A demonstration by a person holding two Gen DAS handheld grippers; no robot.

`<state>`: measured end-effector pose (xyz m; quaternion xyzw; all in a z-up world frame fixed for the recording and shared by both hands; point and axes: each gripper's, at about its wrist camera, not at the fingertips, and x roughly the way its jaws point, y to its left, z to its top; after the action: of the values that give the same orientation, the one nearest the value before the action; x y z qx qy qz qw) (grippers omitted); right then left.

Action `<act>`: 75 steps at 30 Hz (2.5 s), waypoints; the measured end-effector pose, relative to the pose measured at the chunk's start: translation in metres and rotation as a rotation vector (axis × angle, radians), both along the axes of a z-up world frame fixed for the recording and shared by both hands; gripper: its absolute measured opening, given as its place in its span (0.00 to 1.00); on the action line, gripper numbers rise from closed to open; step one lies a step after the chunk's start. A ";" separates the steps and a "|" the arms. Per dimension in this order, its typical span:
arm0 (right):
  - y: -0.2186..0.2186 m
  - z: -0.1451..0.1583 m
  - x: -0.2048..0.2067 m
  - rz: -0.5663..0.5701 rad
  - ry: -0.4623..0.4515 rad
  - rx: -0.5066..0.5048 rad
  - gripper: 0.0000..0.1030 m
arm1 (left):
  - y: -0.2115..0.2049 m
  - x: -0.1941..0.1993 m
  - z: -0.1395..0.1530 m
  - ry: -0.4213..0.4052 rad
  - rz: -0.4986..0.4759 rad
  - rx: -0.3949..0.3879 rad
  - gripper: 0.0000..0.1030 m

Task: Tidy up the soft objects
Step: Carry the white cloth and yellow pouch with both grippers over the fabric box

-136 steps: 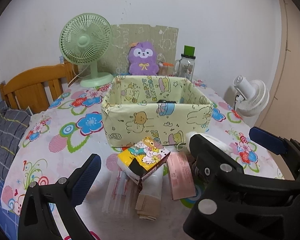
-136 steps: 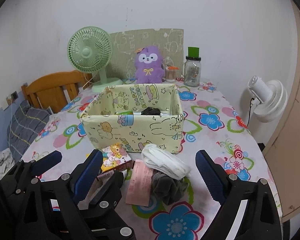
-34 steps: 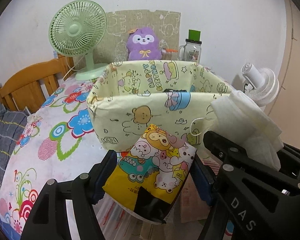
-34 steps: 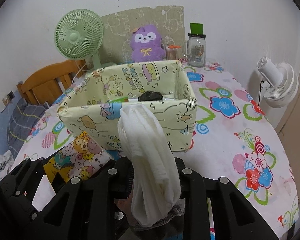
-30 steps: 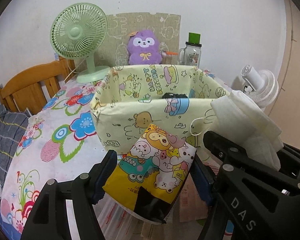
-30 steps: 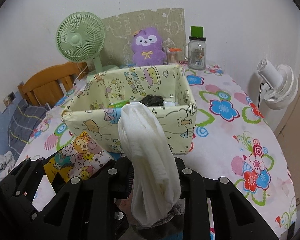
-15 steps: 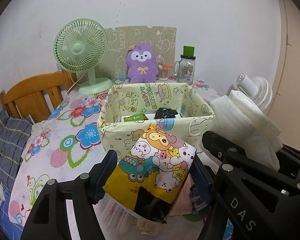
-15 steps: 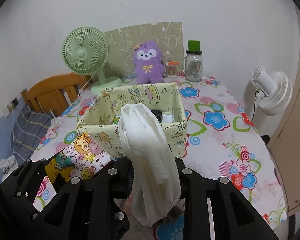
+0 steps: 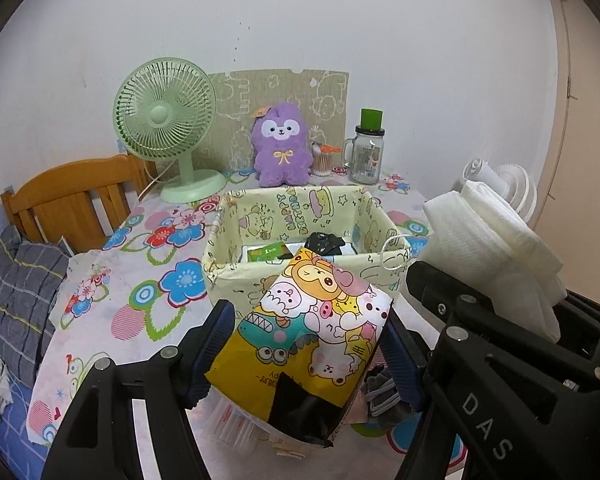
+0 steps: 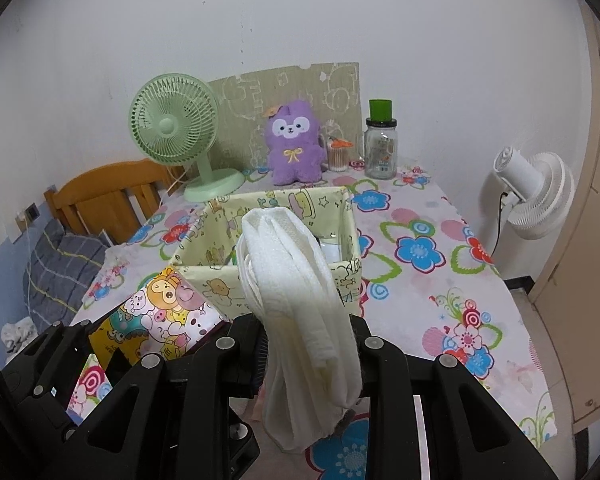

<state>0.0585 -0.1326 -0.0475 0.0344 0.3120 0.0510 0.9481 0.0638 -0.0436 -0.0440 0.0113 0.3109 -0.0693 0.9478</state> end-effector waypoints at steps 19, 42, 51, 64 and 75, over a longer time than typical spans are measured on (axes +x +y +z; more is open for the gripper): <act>0.005 0.018 0.014 0.005 -0.013 -0.018 0.29 | 0.004 0.011 0.017 -0.018 0.024 -0.010 0.71; 0.007 0.029 0.054 0.000 -0.011 -0.024 0.29 | 0.006 0.043 0.026 -0.021 0.025 -0.018 0.71; 0.007 0.030 0.064 0.002 -0.009 -0.024 0.29 | 0.005 0.058 0.027 -0.018 0.027 -0.018 0.70; 0.005 0.024 0.100 0.006 0.006 -0.013 0.29 | 0.002 0.090 0.021 -0.004 0.032 -0.008 0.69; 0.002 0.014 0.121 0.016 0.026 -0.005 0.29 | 0.000 0.111 0.013 0.017 0.035 0.000 0.68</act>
<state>0.1796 -0.1306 -0.0331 0.0299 0.3245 0.0575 0.9437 0.1751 -0.0438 -0.0312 0.0054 0.3191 -0.0526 0.9462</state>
